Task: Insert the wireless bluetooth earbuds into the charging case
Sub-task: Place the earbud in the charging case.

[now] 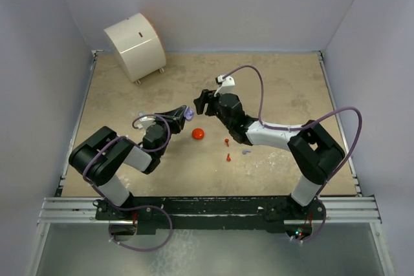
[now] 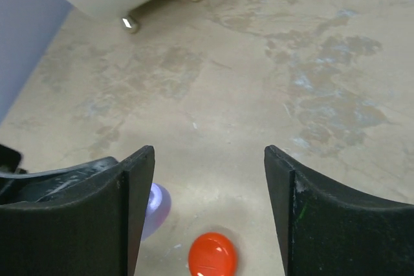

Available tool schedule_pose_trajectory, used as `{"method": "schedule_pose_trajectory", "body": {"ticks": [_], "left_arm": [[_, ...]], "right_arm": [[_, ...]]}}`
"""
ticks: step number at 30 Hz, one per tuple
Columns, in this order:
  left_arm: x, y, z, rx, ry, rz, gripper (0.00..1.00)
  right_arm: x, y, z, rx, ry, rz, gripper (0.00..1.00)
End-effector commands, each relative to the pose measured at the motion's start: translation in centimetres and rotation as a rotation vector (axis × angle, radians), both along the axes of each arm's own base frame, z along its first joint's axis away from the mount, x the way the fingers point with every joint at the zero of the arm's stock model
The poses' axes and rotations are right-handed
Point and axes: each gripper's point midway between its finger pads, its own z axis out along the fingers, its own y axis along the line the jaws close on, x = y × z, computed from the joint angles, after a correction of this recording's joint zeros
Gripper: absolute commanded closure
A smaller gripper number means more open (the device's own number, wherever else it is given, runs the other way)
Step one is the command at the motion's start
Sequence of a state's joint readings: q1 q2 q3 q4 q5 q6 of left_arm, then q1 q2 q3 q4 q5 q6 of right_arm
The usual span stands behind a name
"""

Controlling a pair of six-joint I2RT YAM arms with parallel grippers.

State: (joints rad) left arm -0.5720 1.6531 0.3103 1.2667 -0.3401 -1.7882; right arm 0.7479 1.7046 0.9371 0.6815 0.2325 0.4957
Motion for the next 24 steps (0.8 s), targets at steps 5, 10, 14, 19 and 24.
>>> {"method": "schedule_pose_trajectory", "body": {"ticks": [5, 10, 14, 19, 24], "left_arm": [[0.2, -0.5, 3.0, -0.053, -0.077, -0.012, 1.00], [0.3, -0.7, 3.2, -0.055, -0.080, -0.016, 1.00], [0.5, -0.9, 3.4, -0.056, -0.084, -0.022, 1.00], [0.6, -1.1, 3.6, -0.056, -0.089, -0.027, 1.00], [0.6, -1.1, 3.6, -0.055, -0.089, -0.030, 1.00]], "right_arm": [[0.6, -3.2, -0.2, -0.093, -0.020, -0.171, 0.22], [0.2, -2.9, 0.6, -0.086, -0.044, -0.155, 0.18], [-0.7, -2.7, -0.2, -0.103, -0.042, -0.133, 0.16], [-1.2, -2.1, 0.0, -0.095, -0.055, -0.108, 0.16], [-1.4, -2.1, 0.8, -0.078, -0.070, -0.118, 0.16]]}}
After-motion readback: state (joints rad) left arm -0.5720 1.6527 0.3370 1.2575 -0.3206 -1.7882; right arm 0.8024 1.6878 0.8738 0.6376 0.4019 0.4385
